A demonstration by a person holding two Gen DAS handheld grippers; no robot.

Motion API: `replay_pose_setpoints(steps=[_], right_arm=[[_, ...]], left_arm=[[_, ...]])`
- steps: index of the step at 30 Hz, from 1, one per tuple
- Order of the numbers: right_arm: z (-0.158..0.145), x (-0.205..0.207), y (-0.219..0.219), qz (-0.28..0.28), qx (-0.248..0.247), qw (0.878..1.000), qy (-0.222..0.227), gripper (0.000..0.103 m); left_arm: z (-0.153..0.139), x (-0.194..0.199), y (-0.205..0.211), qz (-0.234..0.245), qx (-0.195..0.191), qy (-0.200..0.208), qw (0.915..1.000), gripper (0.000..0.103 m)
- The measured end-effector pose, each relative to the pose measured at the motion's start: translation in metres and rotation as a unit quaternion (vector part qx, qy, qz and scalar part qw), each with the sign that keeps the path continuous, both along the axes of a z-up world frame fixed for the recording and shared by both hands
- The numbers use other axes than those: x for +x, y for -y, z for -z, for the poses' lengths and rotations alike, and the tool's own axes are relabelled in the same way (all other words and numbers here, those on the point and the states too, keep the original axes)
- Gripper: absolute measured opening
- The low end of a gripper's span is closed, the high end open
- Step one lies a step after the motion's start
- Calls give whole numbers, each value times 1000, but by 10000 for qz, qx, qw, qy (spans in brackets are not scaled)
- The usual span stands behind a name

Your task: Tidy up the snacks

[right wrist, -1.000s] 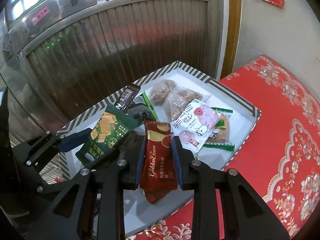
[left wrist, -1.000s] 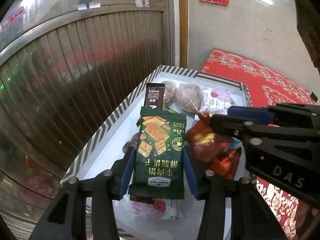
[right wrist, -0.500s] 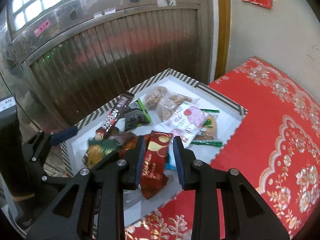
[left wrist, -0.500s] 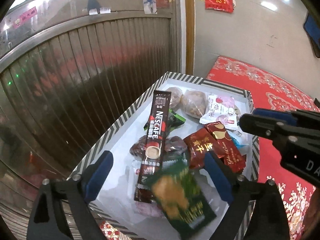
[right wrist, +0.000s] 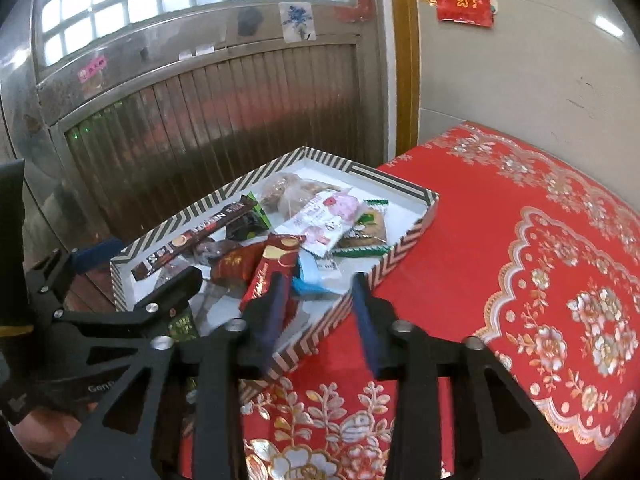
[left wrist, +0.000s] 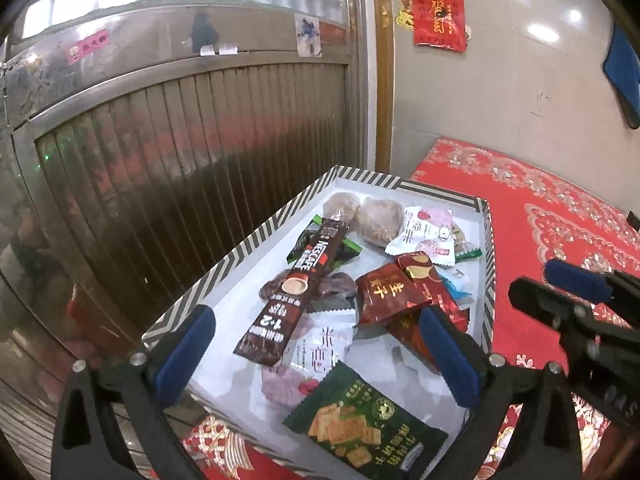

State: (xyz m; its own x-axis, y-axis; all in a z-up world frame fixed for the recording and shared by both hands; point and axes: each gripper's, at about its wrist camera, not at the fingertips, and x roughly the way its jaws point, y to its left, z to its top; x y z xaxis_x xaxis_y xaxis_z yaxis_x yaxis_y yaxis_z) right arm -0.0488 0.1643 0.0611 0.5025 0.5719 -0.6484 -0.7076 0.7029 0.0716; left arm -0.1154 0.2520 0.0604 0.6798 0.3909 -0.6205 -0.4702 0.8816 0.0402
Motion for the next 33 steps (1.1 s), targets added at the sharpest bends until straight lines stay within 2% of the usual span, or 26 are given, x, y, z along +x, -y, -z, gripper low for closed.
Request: replay_pose_setpoints(steps=[1, 5, 11, 15, 20, 30, 33], right_arm=[[1, -1, 3, 32, 11, 10000, 40, 59], [1, -6, 10, 74, 64, 9999, 121, 60], [-1, -10, 17, 53, 204, 9996, 179, 60], [0, -14, 15, 46, 121, 9996, 237, 60], [2, -18, 14, 8, 108, 9994, 324, 60], [6, -15, 12, -12, 43, 9997, 239, 60], [7, -16, 10, -43, 10, 9997, 244, 60]], left_arm=[[-1, -1, 1, -31, 17, 30, 10000, 103], [-4, -6, 5, -46, 106, 173, 9998, 103], [-8, -11, 8, 113, 40, 345, 9993, 103], [-7, -11, 6, 136, -60, 357, 9993, 103], [-8, -13, 13, -173, 478, 242, 9984, 103], [-5, -12, 7, 68, 114, 241, 9996, 103], [-6, -10, 11, 85, 214, 233, 9995, 103]])
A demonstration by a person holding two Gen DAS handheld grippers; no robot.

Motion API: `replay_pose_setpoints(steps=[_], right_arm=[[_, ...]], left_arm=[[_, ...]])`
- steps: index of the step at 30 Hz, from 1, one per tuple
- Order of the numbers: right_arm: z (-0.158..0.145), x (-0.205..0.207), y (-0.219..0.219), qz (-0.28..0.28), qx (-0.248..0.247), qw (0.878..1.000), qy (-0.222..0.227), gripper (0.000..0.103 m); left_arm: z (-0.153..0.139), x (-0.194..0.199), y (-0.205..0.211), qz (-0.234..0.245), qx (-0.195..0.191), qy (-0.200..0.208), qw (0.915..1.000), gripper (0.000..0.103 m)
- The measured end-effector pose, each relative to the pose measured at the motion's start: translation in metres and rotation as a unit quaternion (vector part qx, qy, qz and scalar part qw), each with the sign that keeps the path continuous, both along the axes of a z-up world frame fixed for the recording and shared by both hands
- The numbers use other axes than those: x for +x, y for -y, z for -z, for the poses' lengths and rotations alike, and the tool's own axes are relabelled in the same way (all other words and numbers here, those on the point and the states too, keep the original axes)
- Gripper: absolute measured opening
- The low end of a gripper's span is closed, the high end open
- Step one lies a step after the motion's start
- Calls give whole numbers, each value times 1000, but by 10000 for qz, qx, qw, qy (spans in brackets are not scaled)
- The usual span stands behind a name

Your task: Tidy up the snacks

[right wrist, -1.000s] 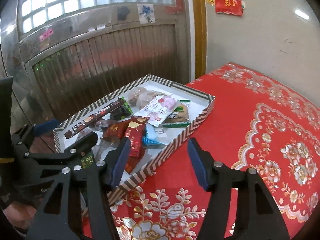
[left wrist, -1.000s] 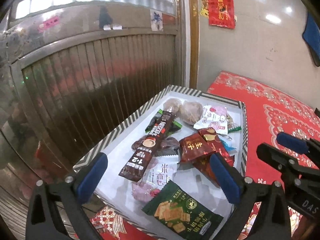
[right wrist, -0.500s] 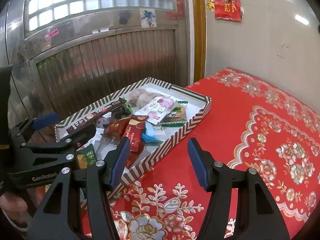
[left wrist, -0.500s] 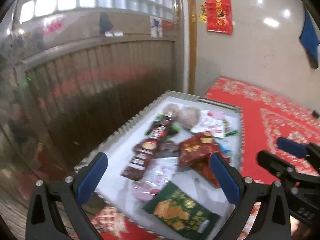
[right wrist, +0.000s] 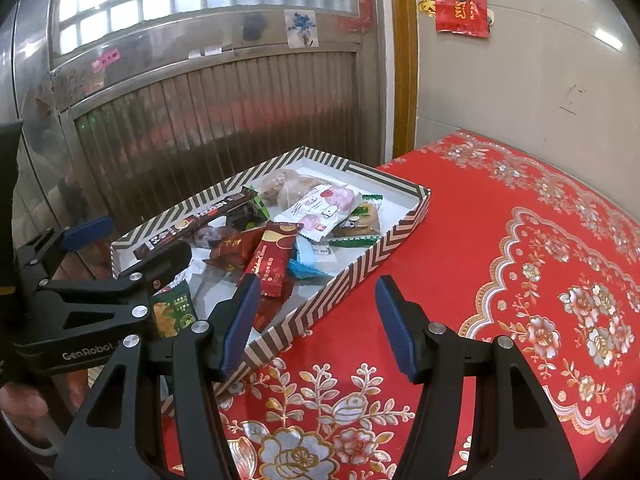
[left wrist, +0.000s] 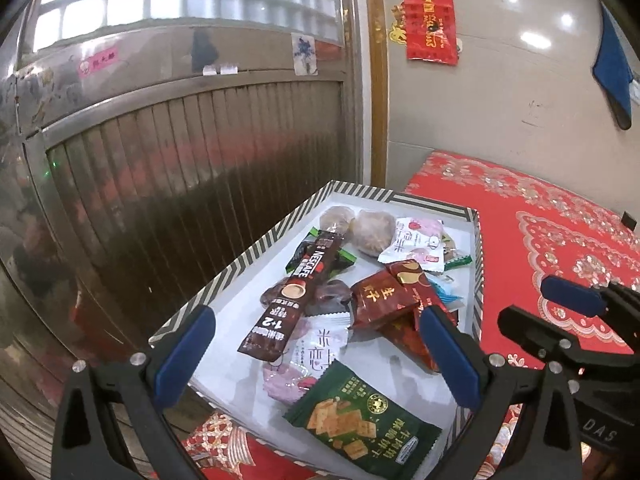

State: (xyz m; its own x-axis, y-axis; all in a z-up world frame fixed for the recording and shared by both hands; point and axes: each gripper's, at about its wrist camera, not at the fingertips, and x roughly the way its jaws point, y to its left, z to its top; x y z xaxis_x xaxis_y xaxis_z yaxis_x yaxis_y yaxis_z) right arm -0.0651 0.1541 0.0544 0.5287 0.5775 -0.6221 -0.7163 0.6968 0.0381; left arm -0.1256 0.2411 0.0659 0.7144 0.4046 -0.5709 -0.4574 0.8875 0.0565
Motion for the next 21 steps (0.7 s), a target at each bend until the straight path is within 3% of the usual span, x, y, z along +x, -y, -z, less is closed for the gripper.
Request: replay_pose_setpoints(steps=[21], right_arm=[[3, 0, -5, -10, -30, 10000, -50, 60]], left_arm=[[1, 0, -3, 47, -126, -6, 9999, 103]])
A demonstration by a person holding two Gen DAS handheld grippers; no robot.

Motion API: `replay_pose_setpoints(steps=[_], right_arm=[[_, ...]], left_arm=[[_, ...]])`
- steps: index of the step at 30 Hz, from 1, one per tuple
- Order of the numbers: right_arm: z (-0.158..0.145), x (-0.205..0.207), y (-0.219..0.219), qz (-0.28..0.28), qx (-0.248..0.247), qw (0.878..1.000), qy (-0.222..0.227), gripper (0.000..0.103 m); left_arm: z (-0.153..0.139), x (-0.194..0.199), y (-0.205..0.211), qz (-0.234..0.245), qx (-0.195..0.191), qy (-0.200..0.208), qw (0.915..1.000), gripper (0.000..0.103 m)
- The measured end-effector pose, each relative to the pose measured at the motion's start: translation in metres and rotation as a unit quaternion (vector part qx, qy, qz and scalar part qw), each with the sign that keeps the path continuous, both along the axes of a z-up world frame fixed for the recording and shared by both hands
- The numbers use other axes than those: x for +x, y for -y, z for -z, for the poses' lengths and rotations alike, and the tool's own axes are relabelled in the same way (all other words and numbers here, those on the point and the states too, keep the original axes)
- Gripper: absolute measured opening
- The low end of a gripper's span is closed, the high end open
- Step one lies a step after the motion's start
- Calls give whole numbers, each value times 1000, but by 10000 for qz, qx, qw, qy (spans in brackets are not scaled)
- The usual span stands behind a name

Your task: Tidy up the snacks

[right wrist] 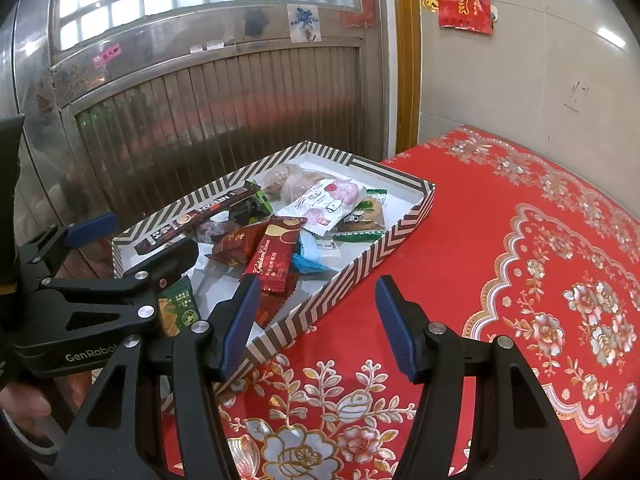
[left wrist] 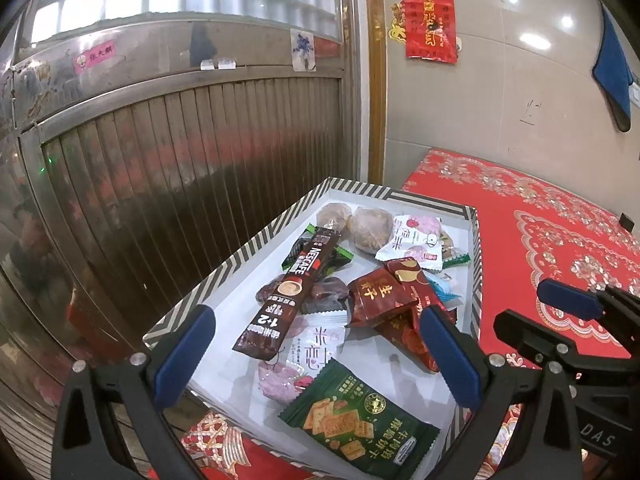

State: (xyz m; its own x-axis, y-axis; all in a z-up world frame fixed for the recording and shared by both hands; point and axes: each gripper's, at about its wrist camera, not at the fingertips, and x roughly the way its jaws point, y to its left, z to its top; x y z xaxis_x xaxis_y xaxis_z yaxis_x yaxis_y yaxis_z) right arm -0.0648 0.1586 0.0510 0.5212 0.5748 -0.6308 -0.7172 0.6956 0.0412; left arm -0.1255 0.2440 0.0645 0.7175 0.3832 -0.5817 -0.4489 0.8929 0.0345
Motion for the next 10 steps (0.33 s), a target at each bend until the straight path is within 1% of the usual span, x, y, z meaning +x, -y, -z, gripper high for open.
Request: replay_pose_setpoints(steps=[7, 10], right_arm=[[1, 1, 1, 13, 32, 10000, -87, 60], [1, 2, 4, 58, 29, 9999, -90, 60]], left_arm=[[0, 1, 4, 20, 118, 69, 9999, 103], [-3, 3, 10, 83, 128, 31, 9999, 103]])
